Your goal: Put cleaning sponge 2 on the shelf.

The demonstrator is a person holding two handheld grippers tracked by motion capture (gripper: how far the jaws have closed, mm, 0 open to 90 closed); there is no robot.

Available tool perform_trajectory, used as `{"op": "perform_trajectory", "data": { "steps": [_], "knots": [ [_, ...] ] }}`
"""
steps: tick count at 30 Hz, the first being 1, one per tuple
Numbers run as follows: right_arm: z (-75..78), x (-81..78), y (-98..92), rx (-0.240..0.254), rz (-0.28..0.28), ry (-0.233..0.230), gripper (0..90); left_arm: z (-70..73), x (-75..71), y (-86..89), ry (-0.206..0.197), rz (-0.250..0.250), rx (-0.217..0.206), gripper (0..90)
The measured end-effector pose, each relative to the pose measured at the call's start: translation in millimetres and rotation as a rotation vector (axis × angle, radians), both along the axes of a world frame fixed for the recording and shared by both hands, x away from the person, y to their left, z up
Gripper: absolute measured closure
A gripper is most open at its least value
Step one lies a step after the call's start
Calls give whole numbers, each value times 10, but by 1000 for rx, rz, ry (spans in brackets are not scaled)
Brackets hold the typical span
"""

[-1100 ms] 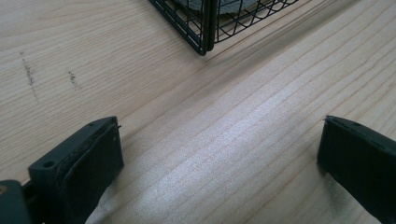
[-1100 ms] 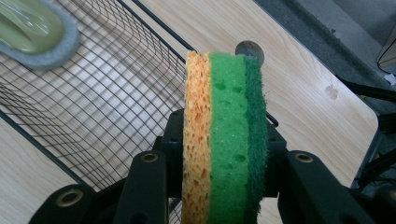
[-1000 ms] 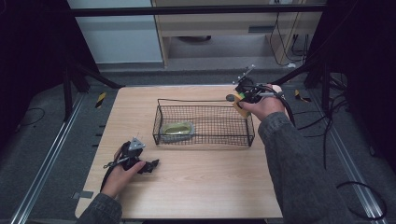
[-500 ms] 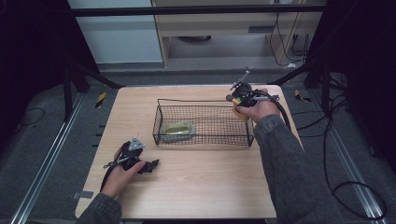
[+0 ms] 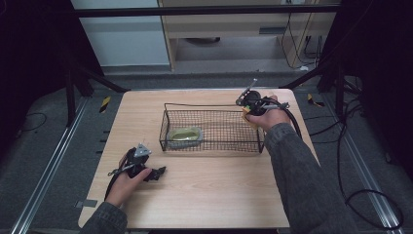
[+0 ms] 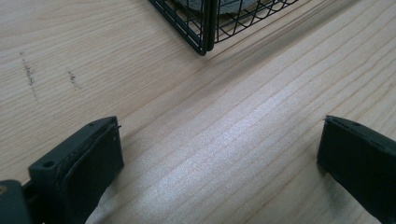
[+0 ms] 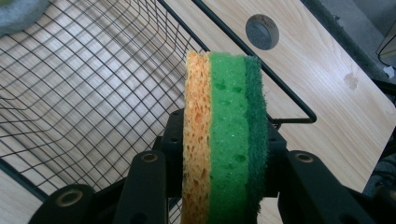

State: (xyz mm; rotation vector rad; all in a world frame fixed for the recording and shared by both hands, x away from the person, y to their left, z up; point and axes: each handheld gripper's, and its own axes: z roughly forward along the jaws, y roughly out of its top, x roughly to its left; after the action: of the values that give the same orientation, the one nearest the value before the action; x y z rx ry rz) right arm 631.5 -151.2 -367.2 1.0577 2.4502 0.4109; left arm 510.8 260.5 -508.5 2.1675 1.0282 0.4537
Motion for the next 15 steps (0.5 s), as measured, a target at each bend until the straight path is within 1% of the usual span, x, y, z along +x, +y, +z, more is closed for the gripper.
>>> {"op": "perform_trajectory", "data": {
  "steps": [4,7,10,11,15],
  "knots": [
    [-45,35,-33,-16,-6,9,644,0,0,1,1,-1,0,0],
    [-71,42,-48,-7,-12,7,643,0,0,1,1,-1,0,0],
    [-87,45,-44,-5,-4,1,643,0,0,0,1,-1,0,0],
    [-97,48,-40,-11,2,0,643,0,0,0,1,-1,0,0],
    [-118,59,-10,-12,6,3,642,0,0,0,0,0,0,0]
  ]
}}
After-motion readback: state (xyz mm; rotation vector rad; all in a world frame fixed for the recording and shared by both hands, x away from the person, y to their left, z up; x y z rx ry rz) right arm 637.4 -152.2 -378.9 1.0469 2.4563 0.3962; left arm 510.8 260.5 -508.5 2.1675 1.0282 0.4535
